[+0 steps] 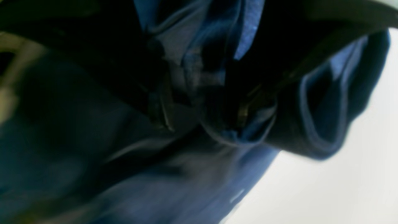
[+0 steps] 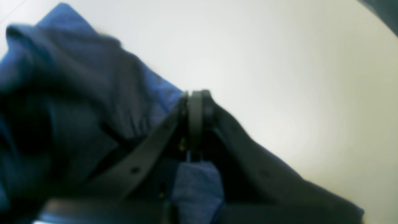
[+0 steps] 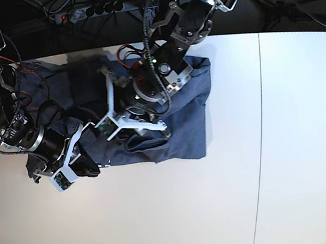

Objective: Fold the T-shirt properly
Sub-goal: 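Fold the hem end over the shirt toward the collar with the left gripper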

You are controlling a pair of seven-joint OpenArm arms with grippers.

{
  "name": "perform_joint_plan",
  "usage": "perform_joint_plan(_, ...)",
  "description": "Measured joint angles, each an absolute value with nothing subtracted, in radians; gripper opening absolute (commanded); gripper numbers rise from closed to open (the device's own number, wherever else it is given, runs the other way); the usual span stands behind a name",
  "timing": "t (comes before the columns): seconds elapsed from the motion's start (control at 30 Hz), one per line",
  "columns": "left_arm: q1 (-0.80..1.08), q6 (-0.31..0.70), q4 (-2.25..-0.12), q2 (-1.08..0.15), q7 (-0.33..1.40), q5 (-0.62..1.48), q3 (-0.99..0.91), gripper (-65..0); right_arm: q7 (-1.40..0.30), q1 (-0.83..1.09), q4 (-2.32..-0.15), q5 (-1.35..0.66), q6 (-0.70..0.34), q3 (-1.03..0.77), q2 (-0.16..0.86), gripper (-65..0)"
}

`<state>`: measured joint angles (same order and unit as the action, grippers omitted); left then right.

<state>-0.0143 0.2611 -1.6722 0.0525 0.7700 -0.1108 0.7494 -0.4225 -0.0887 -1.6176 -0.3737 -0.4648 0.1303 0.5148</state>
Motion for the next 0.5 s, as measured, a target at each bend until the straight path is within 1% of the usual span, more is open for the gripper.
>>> perform_joint_plan(0.17, -0.023, 0.249, -1.672, 0.098, 0.739, -0.17, 0.847, -36.4, -0.423, -0.089, -1.618, -0.373, -0.465, 0.13, 0.515, -65.0)
perform_joint_plan(0.23, -0.033, 0.191, -1.672, 0.1, 0.736, -0.212, 0.847, -36.4, -0.424, -0.089, -1.618, -0.373, -0.465, 0.13, 0.515, -65.0)
perform_joint_plan(0.33, -0.068, 0.162, -1.672, 0.097, 0.751, -0.24, 0.806, -36.4, -0.419, -0.089, -1.618, -0.379, -0.464, 0.13, 0.514, -65.0)
perform_joint_plan(0.5, -0.069, 0.161, -1.672, 0.098, 0.774, -0.217, 0.72, -36.4, -0.425, -0.086, -1.618, -0.376, -0.465, 0.129, 0.515, -65.0)
